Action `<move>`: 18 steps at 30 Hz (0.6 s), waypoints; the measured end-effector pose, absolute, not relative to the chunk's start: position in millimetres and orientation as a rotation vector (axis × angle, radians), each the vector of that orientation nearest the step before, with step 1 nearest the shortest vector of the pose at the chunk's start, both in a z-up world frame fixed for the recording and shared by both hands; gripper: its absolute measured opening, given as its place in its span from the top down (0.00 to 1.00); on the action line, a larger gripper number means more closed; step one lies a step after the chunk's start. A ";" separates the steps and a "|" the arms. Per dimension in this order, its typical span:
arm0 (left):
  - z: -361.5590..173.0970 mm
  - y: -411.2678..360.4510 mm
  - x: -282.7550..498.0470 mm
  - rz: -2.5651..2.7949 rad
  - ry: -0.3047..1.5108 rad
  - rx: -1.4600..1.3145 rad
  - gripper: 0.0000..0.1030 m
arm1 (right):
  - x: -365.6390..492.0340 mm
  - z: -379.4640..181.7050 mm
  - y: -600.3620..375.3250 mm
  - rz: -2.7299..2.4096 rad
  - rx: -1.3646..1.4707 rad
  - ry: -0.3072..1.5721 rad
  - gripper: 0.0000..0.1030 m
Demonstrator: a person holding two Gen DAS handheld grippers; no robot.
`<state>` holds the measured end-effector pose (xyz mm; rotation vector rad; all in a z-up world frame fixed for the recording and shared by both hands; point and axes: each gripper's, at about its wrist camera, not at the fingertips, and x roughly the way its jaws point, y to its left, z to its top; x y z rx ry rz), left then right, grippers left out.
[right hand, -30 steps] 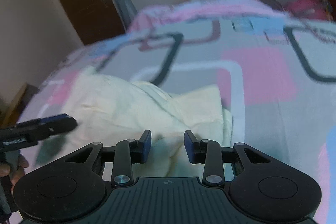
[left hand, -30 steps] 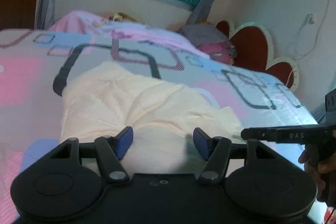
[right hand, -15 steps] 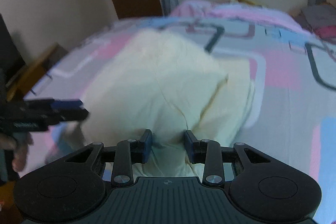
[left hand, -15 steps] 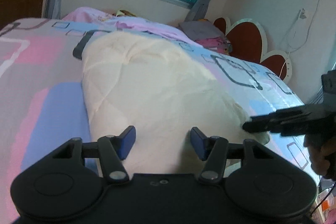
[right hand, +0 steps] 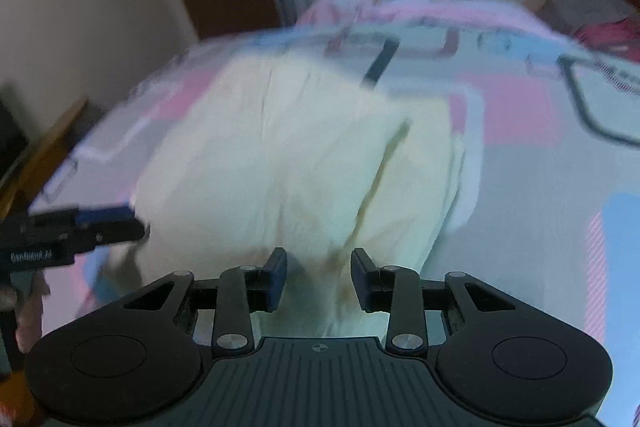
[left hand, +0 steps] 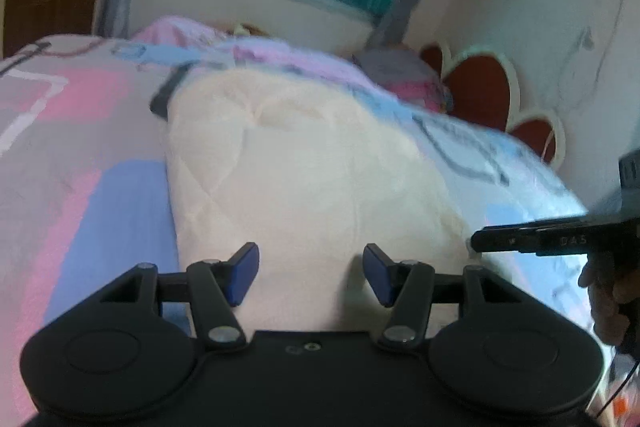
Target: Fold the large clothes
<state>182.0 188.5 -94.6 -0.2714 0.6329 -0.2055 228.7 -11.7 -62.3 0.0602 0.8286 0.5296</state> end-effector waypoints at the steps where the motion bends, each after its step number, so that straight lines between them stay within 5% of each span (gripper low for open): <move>1: -89.3 191.8 187.8 -0.199 0.611 -0.279 0.46 | 235.4 -55.2 -12.1 0.519 0.073 0.802 0.66; 18: -58.8 176.1 332.4 -0.141 0.588 -0.186 0.47 | 362.2 -47.3 69.2 0.470 0.049 0.748 0.67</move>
